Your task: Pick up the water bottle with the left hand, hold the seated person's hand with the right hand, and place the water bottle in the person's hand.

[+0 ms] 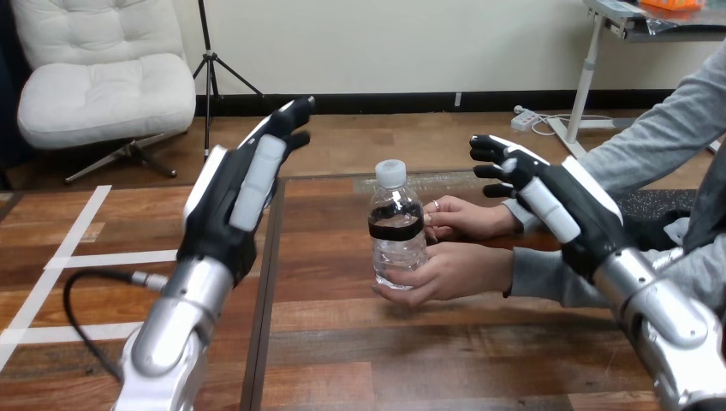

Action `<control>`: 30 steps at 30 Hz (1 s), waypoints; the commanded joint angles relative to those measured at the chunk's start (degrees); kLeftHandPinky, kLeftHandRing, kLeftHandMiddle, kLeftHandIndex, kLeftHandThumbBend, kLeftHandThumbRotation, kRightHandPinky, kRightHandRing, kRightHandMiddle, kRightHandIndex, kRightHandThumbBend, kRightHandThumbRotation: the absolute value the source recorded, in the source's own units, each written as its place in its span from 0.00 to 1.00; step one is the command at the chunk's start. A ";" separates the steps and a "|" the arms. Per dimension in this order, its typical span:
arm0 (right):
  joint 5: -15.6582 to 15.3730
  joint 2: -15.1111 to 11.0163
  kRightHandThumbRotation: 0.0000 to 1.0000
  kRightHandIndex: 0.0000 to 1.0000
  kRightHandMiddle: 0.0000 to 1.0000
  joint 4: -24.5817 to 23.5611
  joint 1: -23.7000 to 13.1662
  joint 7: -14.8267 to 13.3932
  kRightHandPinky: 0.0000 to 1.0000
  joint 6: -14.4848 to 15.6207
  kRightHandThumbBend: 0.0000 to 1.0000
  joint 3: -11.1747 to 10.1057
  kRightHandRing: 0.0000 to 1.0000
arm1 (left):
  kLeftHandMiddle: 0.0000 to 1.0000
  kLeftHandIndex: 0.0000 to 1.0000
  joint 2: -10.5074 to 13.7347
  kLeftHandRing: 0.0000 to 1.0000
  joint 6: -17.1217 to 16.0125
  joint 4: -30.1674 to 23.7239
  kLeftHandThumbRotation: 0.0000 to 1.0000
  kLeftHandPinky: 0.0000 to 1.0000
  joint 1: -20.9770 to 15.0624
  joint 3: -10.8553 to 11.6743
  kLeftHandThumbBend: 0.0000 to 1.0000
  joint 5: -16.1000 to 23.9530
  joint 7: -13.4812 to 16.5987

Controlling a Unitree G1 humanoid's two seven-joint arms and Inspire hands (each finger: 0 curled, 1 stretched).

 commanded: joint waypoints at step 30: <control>16.30 11.34 1.00 0.97 0.97 -49.06 22.89 -1.69 1.00 22.12 0.91 -2.78 0.98 | 0.97 0.95 -5.16 0.95 -8.91 -13.33 1.00 0.96 17.92 -0.81 0.76 -1.60 3.08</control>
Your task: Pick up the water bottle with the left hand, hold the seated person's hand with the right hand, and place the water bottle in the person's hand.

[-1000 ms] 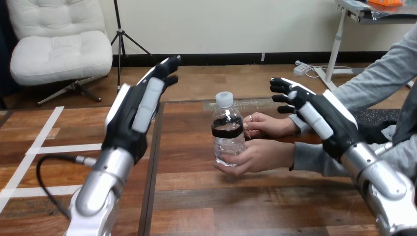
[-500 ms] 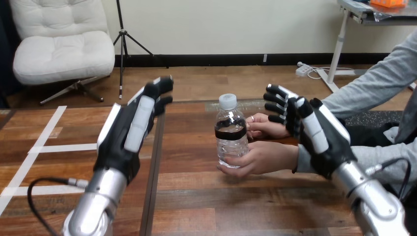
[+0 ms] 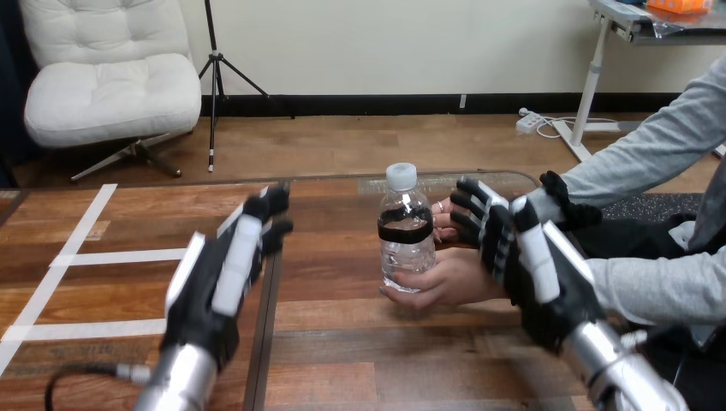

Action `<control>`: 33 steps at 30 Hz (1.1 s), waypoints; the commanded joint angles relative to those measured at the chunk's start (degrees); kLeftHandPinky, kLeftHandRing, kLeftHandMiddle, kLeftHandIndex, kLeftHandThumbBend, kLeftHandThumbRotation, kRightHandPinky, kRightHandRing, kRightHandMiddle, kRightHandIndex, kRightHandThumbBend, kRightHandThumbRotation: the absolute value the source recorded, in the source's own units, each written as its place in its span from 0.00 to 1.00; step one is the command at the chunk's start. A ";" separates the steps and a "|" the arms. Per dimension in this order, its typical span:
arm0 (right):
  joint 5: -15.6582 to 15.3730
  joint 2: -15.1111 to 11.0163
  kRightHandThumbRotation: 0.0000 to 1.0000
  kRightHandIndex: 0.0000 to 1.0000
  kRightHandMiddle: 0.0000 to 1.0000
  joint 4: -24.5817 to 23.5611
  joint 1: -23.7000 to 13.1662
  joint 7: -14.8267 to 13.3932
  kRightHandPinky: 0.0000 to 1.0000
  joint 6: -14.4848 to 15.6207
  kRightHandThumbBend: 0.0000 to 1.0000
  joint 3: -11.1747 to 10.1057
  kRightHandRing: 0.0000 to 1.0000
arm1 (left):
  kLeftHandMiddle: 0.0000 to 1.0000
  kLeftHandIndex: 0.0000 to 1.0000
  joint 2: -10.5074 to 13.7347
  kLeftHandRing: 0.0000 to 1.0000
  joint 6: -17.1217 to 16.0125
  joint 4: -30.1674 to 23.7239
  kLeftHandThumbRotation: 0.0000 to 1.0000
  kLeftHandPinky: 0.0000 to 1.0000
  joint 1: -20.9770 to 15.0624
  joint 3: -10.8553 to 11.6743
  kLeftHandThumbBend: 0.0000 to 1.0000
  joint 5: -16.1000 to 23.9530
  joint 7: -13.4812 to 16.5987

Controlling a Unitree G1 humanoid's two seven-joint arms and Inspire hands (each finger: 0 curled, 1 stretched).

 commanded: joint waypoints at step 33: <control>11.33 9.27 1.00 0.99 1.00 -38.14 17.20 -1.92 1.00 8.65 0.87 2.04 1.00 | 0.97 0.94 -8.31 0.98 -15.38 -8.54 1.00 1.00 11.23 -4.63 0.64 -2.22 0.83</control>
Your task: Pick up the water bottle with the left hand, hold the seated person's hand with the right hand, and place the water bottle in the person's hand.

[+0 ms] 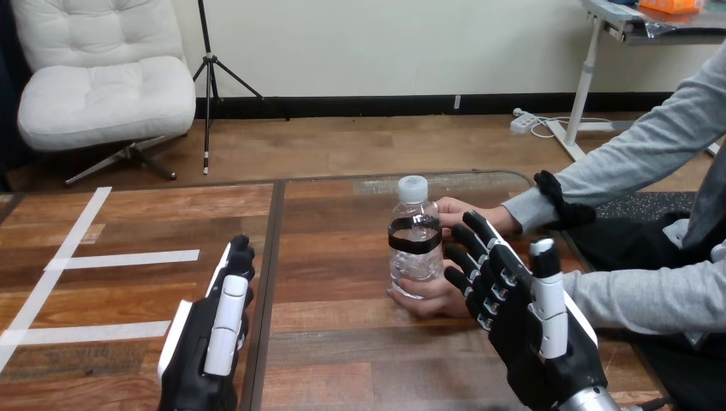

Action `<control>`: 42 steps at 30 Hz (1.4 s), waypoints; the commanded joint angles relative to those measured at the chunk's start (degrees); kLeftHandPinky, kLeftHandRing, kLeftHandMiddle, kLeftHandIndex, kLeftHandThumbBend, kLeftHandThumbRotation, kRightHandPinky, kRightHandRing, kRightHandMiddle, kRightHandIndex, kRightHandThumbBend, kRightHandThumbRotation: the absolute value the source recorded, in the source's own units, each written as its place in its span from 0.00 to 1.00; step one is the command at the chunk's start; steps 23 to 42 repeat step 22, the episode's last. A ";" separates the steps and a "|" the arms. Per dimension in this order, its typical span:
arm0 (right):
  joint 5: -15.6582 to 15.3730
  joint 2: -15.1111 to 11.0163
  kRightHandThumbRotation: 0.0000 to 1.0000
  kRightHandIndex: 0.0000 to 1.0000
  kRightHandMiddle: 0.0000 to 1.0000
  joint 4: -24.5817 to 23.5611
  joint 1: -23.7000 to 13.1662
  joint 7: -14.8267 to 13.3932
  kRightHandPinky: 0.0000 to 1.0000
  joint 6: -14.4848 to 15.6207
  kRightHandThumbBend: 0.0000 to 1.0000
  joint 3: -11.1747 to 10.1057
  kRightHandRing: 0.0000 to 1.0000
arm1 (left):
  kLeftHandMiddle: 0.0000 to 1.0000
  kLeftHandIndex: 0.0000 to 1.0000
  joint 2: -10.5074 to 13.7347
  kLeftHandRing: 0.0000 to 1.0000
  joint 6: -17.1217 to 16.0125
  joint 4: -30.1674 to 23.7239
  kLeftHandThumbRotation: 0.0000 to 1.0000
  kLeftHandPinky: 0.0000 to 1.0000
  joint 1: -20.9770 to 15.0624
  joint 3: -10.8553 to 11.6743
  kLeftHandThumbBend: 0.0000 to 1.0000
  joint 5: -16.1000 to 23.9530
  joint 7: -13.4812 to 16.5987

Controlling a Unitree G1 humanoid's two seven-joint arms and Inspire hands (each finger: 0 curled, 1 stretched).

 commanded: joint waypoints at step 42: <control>0.86 6.53 1.00 0.97 0.98 -14.94 -1.89 -2.19 1.00 -0.17 0.88 0.95 0.99 | 0.97 0.94 -2.58 0.97 -11.37 -7.52 1.00 1.00 -2.52 -4.45 0.69 0.20 2.42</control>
